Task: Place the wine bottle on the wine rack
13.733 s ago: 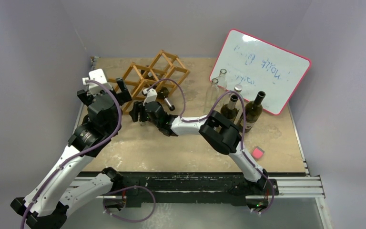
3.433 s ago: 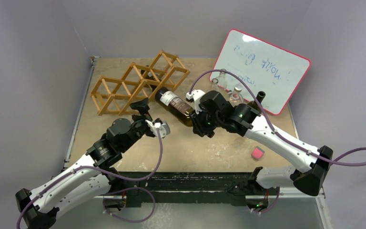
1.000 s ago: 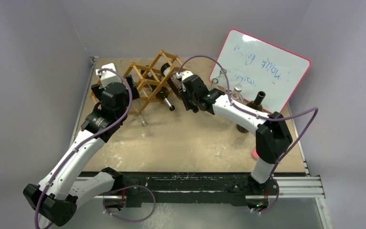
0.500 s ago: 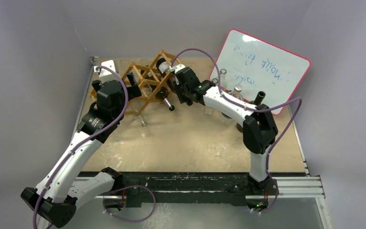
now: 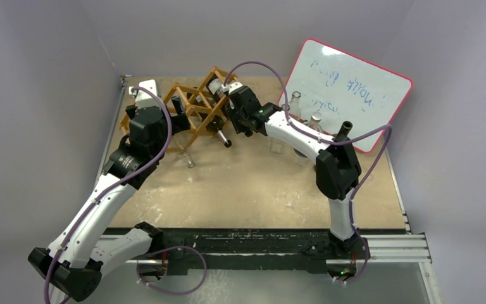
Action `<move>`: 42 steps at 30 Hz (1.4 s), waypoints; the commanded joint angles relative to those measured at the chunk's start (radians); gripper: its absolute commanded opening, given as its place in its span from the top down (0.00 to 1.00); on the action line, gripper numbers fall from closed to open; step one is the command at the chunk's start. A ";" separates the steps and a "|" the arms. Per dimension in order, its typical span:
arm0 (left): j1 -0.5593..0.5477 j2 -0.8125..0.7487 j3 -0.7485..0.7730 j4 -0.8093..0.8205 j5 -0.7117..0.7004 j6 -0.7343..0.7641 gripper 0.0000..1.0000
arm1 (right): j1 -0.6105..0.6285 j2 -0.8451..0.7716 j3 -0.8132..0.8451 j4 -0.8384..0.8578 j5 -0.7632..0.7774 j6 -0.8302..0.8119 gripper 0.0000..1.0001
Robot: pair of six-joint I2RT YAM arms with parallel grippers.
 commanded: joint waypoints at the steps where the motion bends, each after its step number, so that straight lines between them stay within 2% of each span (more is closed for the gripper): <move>1: 0.006 -0.006 0.032 0.026 0.021 0.010 0.08 | 0.005 -0.005 0.094 0.150 0.057 -0.019 0.76; 7: 0.006 -0.007 0.031 0.025 0.023 0.011 0.08 | 0.005 0.018 0.108 0.167 0.082 -0.025 0.69; 13: 0.006 -0.007 0.027 0.030 0.023 0.012 0.08 | 0.004 0.024 0.106 0.178 0.116 -0.048 0.53; 25: 0.007 -0.009 0.015 0.034 0.020 0.014 0.08 | 0.003 0.008 0.094 0.200 0.123 -0.063 0.48; 29: 0.006 -0.011 0.015 0.034 0.020 0.015 0.08 | 0.002 -0.024 0.095 0.184 0.107 -0.057 0.43; 34: 0.006 -0.018 0.015 0.034 0.017 0.014 0.08 | 0.002 -0.100 0.082 0.165 0.074 -0.029 0.38; 42: 0.007 -0.059 -0.005 0.056 0.013 0.029 0.10 | 0.002 -0.309 -0.025 0.203 0.064 0.024 0.37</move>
